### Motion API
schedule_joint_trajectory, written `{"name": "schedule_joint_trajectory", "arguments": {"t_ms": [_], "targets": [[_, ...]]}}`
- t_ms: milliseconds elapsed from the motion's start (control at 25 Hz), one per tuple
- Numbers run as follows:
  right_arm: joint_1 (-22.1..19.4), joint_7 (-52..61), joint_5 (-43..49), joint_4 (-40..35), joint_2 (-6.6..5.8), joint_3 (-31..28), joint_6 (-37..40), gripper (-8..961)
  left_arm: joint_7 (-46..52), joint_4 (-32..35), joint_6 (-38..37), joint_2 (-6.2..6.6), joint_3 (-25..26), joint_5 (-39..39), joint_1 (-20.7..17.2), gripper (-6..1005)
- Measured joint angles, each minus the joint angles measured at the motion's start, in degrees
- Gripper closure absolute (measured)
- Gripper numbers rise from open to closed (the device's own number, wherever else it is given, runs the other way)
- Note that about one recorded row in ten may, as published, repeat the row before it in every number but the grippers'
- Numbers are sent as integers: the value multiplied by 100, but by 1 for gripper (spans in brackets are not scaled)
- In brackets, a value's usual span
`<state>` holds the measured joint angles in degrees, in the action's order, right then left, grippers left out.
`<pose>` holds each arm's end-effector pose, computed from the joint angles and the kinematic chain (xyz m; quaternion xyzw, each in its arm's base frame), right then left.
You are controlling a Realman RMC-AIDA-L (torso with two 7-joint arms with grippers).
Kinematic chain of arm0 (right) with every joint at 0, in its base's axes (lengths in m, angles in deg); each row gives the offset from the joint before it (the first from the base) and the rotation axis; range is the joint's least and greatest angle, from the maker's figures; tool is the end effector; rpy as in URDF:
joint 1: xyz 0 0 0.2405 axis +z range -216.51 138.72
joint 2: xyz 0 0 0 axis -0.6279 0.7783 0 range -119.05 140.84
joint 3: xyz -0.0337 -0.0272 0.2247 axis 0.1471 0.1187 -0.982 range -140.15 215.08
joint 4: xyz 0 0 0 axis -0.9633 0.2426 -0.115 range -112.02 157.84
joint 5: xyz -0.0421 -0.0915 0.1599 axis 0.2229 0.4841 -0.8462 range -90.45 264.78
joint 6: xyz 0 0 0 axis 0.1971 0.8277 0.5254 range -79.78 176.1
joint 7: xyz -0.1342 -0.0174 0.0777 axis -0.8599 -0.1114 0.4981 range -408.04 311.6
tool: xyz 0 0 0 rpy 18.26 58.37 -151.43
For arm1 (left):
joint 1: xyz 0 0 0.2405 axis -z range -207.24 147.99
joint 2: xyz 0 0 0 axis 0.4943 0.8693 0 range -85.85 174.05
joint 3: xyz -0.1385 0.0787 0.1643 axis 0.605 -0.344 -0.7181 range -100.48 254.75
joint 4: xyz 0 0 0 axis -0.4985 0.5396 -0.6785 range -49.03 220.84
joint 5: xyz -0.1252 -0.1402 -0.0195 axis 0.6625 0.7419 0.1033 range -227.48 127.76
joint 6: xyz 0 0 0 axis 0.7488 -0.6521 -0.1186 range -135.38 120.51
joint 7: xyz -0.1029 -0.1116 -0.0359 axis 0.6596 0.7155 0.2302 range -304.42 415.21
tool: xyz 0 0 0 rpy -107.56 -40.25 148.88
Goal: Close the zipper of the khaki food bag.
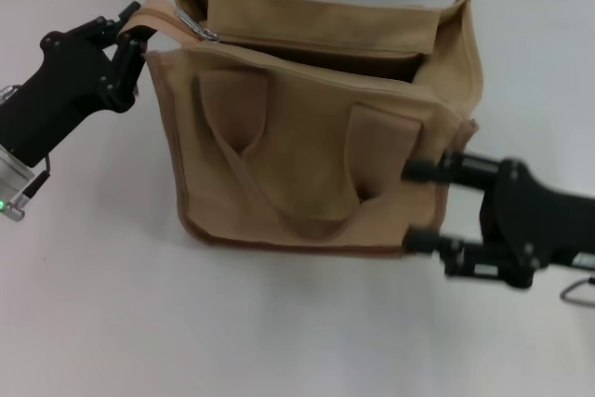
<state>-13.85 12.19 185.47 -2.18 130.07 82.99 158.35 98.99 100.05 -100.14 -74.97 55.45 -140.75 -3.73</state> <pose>0.1966 0.2339 -0.0020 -0.8934 0.1062 0.4355 0.0297 -0.2408 0.2950 0.0272 -0.7993 -0.1517 -0.4493 0.3691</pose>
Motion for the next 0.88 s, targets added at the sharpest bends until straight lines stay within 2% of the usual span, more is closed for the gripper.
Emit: {"name": "schedule_joint_trajectory", "arguments": {"t_ms": [120,240,320,440,600,880], "targets": [[90,652,-525,-297,-12,-4,18,215,0,-121,-79,-2,-2,3,25,928],[161,1213,-667,-632,-14,-22,22,215,0,-147,-157,-2,-2,4,38,957],[340,1974,-756,-1092,-15,-66,-37,215,0,-187,-250,-2,12,5,51,977],[465,2369,-743,-1327,-13,-46,-160,215,3,-216,-297,-2,25,5,67,977],[792,2962,-738,-1476,18,23,-759,215,67,-241,-360,-2,11,5,117,977],[1402,3362,-807,-1342,44,791,-1872,215,60,-392,-474,-7,-3,3,236,977]]}}
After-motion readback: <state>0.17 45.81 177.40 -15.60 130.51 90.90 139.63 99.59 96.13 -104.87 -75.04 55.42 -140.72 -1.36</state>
